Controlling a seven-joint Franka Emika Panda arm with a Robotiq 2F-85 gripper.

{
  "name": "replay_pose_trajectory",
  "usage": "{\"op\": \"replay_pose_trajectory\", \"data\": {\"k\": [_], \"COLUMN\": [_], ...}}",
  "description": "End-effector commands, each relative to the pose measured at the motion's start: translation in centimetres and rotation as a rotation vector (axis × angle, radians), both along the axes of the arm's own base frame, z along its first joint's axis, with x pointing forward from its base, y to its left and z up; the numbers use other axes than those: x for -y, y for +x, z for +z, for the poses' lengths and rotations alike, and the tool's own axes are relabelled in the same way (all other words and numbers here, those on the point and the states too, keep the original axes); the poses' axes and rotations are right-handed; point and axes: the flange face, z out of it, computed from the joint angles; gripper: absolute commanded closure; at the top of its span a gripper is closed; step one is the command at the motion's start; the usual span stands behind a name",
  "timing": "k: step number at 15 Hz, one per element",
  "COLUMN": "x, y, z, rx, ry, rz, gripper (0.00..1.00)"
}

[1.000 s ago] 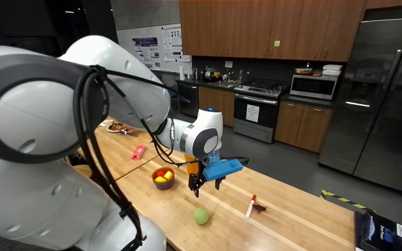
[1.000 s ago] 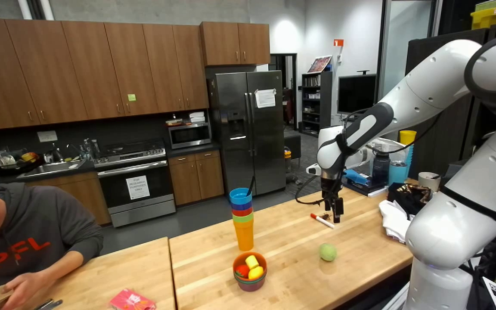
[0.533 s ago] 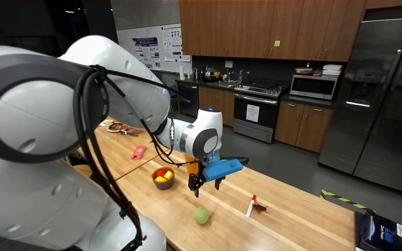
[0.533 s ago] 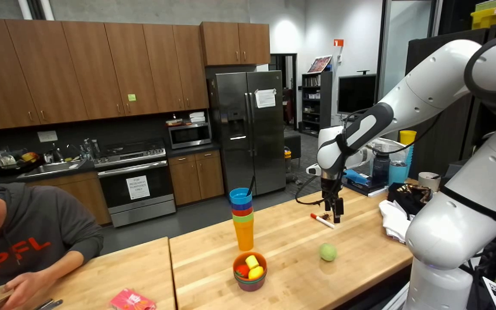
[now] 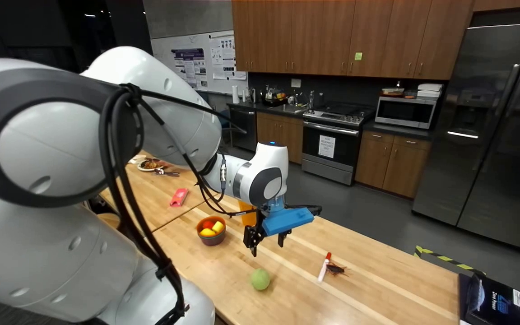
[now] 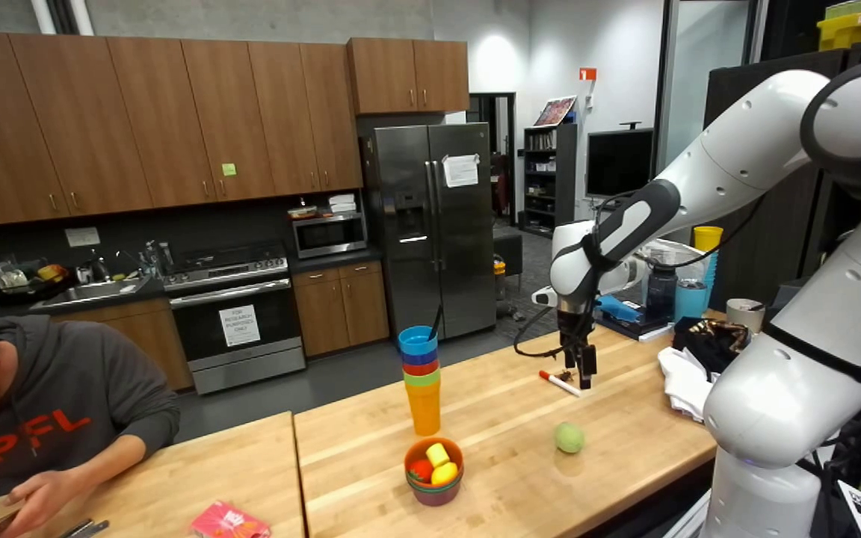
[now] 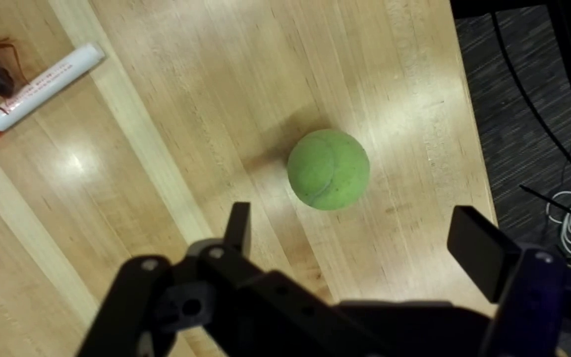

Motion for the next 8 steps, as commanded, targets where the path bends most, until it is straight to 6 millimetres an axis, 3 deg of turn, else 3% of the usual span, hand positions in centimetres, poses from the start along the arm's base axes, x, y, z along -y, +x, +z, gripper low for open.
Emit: {"op": "replay_pose_trajectory", "data": {"k": [1, 8], "x": [1.5, 4.8], "y": [-0.4, -1.1], "z": [-0.2, -0.1], "rx": [-0.015, -0.016], "ry": [0.016, -0.022], "rz": [-0.074, -0.470], "gripper": [0.00, 0.00]}}
